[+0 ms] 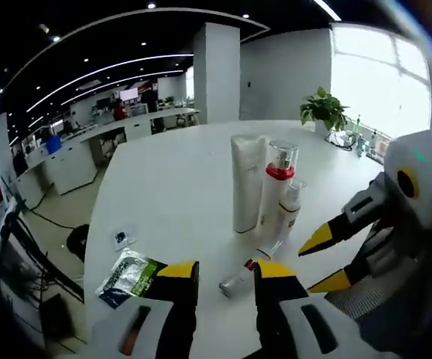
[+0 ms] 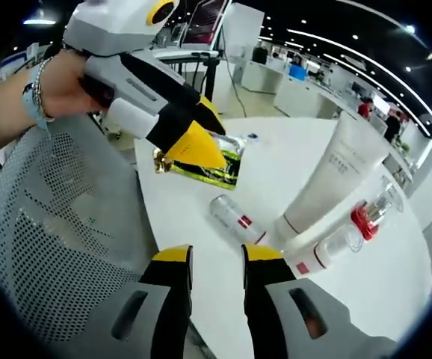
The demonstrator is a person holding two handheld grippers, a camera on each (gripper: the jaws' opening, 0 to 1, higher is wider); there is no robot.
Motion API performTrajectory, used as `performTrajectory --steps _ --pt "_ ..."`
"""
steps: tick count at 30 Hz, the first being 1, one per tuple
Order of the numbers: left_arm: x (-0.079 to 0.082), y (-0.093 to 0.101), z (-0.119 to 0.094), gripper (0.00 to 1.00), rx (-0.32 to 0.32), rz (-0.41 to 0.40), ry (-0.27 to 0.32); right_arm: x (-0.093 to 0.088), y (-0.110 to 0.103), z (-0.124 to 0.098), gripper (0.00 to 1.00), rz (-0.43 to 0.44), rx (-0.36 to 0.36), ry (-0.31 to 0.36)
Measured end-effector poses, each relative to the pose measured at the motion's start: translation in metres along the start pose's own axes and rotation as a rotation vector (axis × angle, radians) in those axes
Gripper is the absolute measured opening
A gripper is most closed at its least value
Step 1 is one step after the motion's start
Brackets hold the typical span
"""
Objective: Arrange the skincare products in the storage area until every visible bottle or jar stands upright without overlapping.
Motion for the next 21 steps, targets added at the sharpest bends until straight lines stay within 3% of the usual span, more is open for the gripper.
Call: performTrajectory --steps 7,13,21 --pt "-0.003 -0.009 0.008 0.29 0.074 0.096 -0.022 -0.001 -0.001 0.002 0.24 -0.051 -0.018 -0.013" --pt "-0.004 -0.014 0.007 0.30 0.056 -0.007 -0.008 -0.003 0.003 0.001 0.24 -0.052 -0.033 -0.020" --pt "-0.008 -0.014 0.007 0.32 0.065 0.003 -0.022 -0.003 0.005 0.001 0.24 -0.042 -0.042 -0.017"
Point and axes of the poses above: the point that each gripper's makers call its tool centre point, and the gripper's own axes: z roughly forward along the fingers, y roughly to its right, x roughly out of its top, the point moved 1 cm from there along -z, roughly backward along the fingers, and after that the axes turned 4 degrees about z, right-handed, at the moved point
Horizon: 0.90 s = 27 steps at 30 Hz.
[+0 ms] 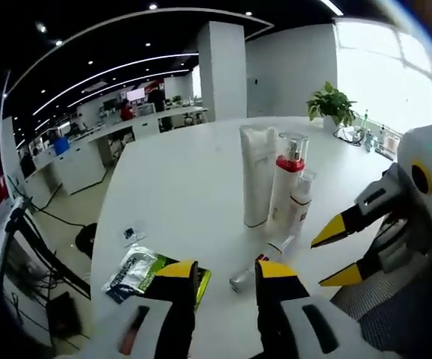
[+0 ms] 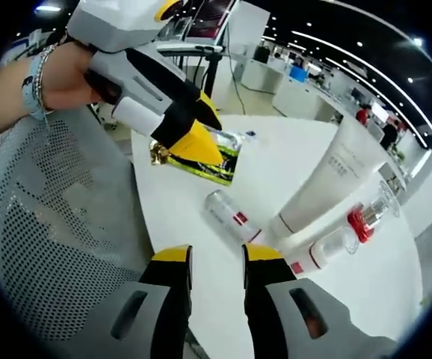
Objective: Arrange the skincare products in the storage area until every visible bottle or jar stands upright without overlapping.
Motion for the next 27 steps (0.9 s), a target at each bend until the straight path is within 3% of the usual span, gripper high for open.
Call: performTrajectory --steps 11,20,27 --pt "-0.004 -0.002 0.001 0.38 0.008 0.002 -0.012 -0.004 -0.001 0.002 0.25 0.031 0.012 -0.017" --pt "-0.012 0.001 0.006 0.40 -0.008 0.022 -0.065 -0.004 0.000 0.002 0.25 0.048 0.021 -0.015" --pt "-0.010 -0.002 0.005 0.40 -0.022 -0.016 -0.060 -0.003 0.006 0.000 0.25 0.073 0.013 -0.009"
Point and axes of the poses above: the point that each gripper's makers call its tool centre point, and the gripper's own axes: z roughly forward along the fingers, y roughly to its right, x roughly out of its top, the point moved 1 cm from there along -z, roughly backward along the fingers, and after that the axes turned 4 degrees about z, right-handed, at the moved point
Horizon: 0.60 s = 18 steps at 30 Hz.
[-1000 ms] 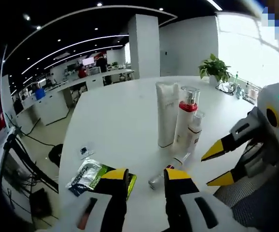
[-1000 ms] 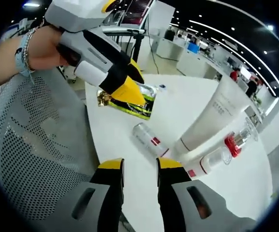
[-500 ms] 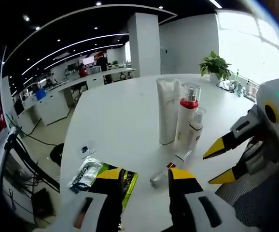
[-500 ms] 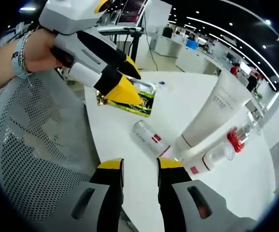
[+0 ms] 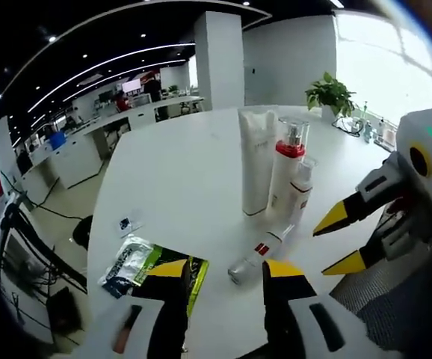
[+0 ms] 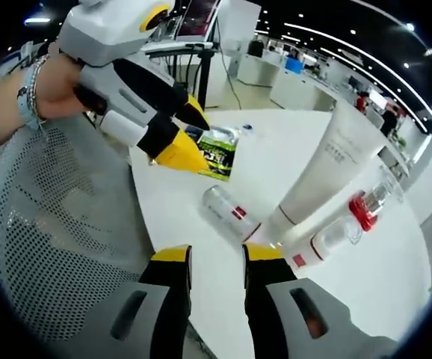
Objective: Arrange the skincare products in the storage area until every visible bottle or jar stands upright without overlapping.
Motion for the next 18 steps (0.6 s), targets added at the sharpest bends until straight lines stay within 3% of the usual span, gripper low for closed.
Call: performTrajectory --steps 6,12,15,18 --pt "0.001 -0.003 0.001 0.40 -0.016 -0.017 -0.002 0.004 0.004 -0.002 0.25 0.007 -0.016 0.018" --pt "-0.001 0.001 0.004 0.41 -0.100 -0.022 -0.040 0.003 0.011 -0.004 0.25 0.028 -0.028 0.027" --pt "-0.006 0.003 0.013 0.42 -0.132 0.052 -0.098 0.002 0.010 -0.004 0.25 0.038 -0.022 0.022" --pt "-0.004 0.017 0.025 0.45 -0.203 0.172 -0.129 0.002 0.007 -0.003 0.25 0.025 -0.017 0.020"
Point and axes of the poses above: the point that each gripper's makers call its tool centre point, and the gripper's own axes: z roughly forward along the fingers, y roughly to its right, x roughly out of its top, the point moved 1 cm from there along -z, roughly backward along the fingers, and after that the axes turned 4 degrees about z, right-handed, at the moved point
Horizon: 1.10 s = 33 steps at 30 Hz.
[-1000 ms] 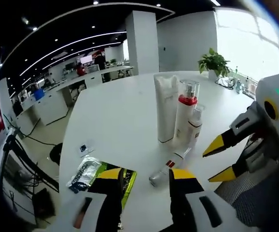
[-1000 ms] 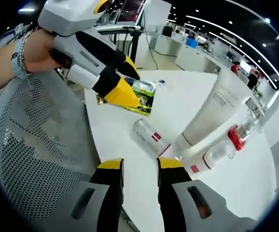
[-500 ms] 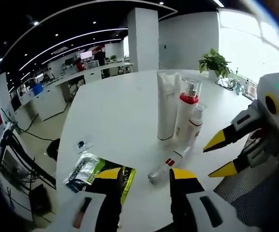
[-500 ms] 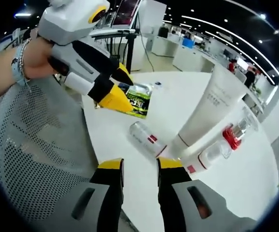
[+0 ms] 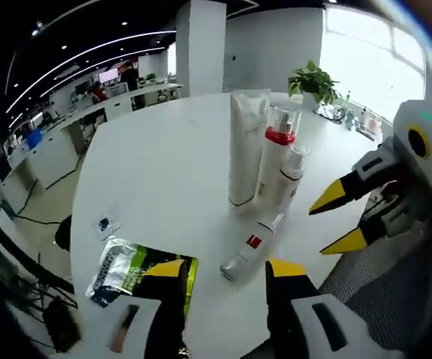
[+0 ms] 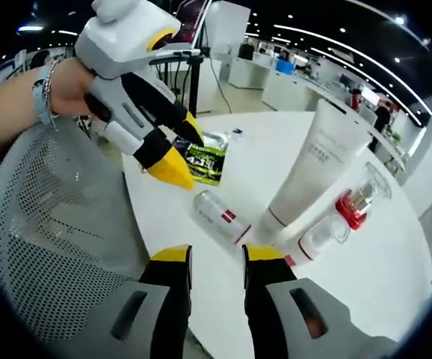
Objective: Arrange the skincare products in the storage area until every visible bottle or jar stands upright without overlapping.
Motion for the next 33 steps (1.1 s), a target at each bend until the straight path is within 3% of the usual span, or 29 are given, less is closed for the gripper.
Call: performTrajectory --steps 3,5,7,9,17,22,26,30,33 --pt "-0.005 0.006 0.018 0.45 -0.049 0.147 -0.082 -0.002 -0.001 0.002 0.25 -0.007 0.003 -0.013" --pt "-0.009 0.004 0.027 0.43 -0.045 0.212 -0.136 -0.003 0.001 0.002 0.25 -0.008 0.000 -0.020" --pt "-0.010 0.004 0.037 0.43 -0.063 0.252 -0.147 -0.005 0.003 0.002 0.25 -0.009 -0.008 -0.029" --pt "-0.010 0.009 0.044 0.43 -0.107 0.276 -0.165 -0.007 0.004 0.002 0.24 -0.007 -0.014 -0.036" --pt "-0.008 0.020 0.065 0.38 -0.156 0.335 -0.216 -0.008 0.004 0.002 0.24 0.003 -0.010 -0.042" --pt "-0.018 0.021 0.068 0.22 -0.148 0.403 -0.273 -0.010 0.001 0.005 0.24 -0.012 -0.003 -0.059" --pt "-0.025 0.022 0.067 0.22 -0.152 0.444 -0.294 -0.011 0.001 0.006 0.24 -0.018 -0.002 -0.064" --pt "-0.026 0.020 0.064 0.21 -0.141 0.438 -0.294 -0.012 0.001 0.006 0.24 -0.019 -0.005 -0.070" --pt "-0.033 0.021 0.058 0.19 -0.131 0.428 -0.332 -0.012 0.001 0.005 0.24 -0.018 -0.006 -0.071"
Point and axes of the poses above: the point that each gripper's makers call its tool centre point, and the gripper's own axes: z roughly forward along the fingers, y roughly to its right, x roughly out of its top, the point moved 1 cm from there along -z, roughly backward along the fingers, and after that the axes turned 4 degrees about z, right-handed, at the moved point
